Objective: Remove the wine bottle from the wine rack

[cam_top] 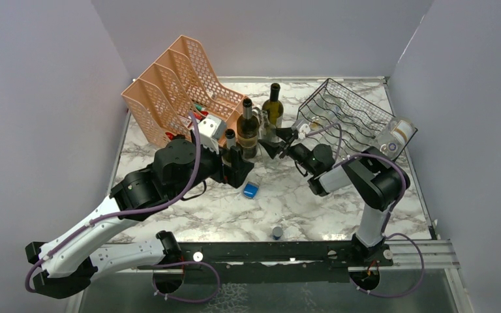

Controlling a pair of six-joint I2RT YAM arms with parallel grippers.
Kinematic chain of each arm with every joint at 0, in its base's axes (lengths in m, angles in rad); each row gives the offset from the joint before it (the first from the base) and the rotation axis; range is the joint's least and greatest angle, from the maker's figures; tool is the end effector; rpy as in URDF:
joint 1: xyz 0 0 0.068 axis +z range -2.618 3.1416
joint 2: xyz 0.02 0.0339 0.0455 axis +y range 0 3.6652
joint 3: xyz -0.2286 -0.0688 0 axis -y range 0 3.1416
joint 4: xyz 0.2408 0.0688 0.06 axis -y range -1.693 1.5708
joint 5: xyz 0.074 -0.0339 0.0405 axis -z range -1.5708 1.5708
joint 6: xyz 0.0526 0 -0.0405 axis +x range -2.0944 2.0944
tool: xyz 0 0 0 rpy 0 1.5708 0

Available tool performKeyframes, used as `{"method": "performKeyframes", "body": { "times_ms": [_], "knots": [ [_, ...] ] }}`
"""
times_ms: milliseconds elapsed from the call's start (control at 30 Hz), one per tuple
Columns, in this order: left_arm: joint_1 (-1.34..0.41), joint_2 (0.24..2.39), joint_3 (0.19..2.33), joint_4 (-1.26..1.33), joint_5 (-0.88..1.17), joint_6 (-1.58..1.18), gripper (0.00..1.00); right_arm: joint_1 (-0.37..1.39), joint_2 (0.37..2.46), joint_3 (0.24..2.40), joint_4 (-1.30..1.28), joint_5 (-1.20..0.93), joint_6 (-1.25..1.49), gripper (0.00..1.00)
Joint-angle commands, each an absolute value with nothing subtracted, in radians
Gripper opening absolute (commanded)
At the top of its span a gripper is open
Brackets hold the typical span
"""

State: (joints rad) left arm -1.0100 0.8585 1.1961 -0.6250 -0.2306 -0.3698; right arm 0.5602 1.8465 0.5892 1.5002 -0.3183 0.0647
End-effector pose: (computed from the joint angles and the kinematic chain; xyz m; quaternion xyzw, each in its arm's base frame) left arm 0.1155 -0.1613 0.3874 0.1850 0.7770 -0.3073 0.5173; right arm 0.2741 0.1914 0.1527 -0.2702 0.5593 0.3320 0.7099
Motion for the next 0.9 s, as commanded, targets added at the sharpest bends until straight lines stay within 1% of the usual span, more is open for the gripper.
{"method": "performKeyframes", "body": {
  "times_ms": [0,167,433,700,800,867],
  "knots": [
    [-1.011,0.849,1.189,-0.619,-0.249,-0.377,0.99,0.561,1.833,0.543,1.78,-0.292,0.044,0.28],
    [-1.01,0.845,1.187,-0.617,-0.248,-0.381,0.99,0.561,1.799,0.474,1.778,-0.281,0.039,0.31],
    [-1.011,0.85,1.186,-0.617,-0.237,-0.397,0.99,0.561,1.773,0.386,1.779,-0.263,0.023,0.45],
    [-1.01,0.877,1.192,-0.616,-0.223,-0.406,0.99,0.561,1.741,0.32,1.778,-0.301,0.005,0.47],
    [-1.011,0.952,1.222,-0.62,-0.187,-0.392,0.99,0.561,1.723,0.295,1.777,-0.311,0.002,0.47],
    [-1.013,1.032,1.276,-0.624,-0.155,-0.38,0.95,0.561,1.71,0.276,1.777,-0.314,-0.001,0.47]
  ]
}}
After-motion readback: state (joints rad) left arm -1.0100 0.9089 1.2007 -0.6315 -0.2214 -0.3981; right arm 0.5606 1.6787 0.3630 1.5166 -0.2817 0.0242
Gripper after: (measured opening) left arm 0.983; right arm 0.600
